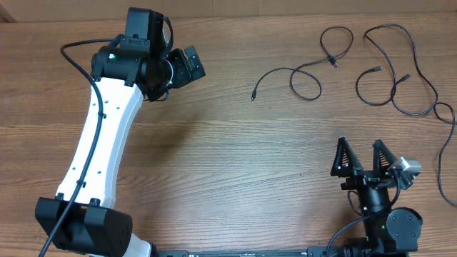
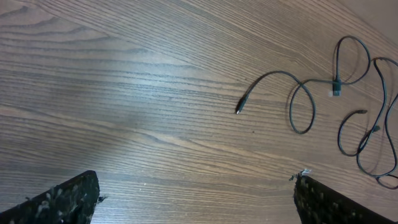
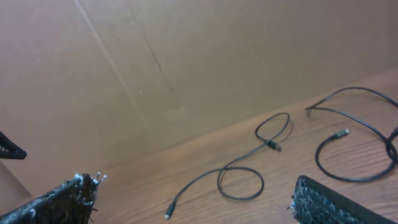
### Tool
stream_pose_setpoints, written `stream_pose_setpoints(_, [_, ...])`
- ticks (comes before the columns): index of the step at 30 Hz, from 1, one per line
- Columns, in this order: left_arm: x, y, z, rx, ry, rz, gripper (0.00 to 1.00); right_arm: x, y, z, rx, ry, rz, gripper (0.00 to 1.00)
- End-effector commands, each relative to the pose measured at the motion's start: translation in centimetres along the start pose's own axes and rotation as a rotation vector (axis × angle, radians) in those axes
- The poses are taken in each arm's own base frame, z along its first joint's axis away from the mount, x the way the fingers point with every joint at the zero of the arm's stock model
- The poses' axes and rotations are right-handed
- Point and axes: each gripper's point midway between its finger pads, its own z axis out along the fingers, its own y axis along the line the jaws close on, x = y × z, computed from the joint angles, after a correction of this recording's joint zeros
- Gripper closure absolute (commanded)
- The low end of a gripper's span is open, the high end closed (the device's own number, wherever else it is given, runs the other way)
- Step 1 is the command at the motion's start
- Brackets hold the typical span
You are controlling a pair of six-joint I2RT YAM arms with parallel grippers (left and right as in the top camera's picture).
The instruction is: Untangle cables
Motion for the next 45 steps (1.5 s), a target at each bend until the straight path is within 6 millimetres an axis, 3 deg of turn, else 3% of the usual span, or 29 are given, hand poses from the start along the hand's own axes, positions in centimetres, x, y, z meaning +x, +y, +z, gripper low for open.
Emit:
stream_pose_setpoints(1, [0.2, 0.2, 0.6, -0.017, 0.008, 0.019, 0.01, 1.1, -0.5, 0.4, -0.003, -0.008, 0.001, 0.00])
stream_pose_setpoints(10, [0.2, 0.2, 0.6, -0.017, 0.008, 0.019, 0.00, 3.0, -1.4, 1.0, -0.006, -0.009, -0.008, 0.00])
stream_pose_setpoints(24, [0.2, 0.2, 0.6, -0.017, 0.008, 0.019, 0.01, 5.6, -2.4, 1.1, 0.014, 0.070, -0.177, 0.00])
stream_pose_setpoints(45, [0.2, 0.2, 0.6, -0.017, 0.008, 0.019, 0.00, 5.6, -2.4, 1.1, 0.012, 0.073, -0.237, 0.00])
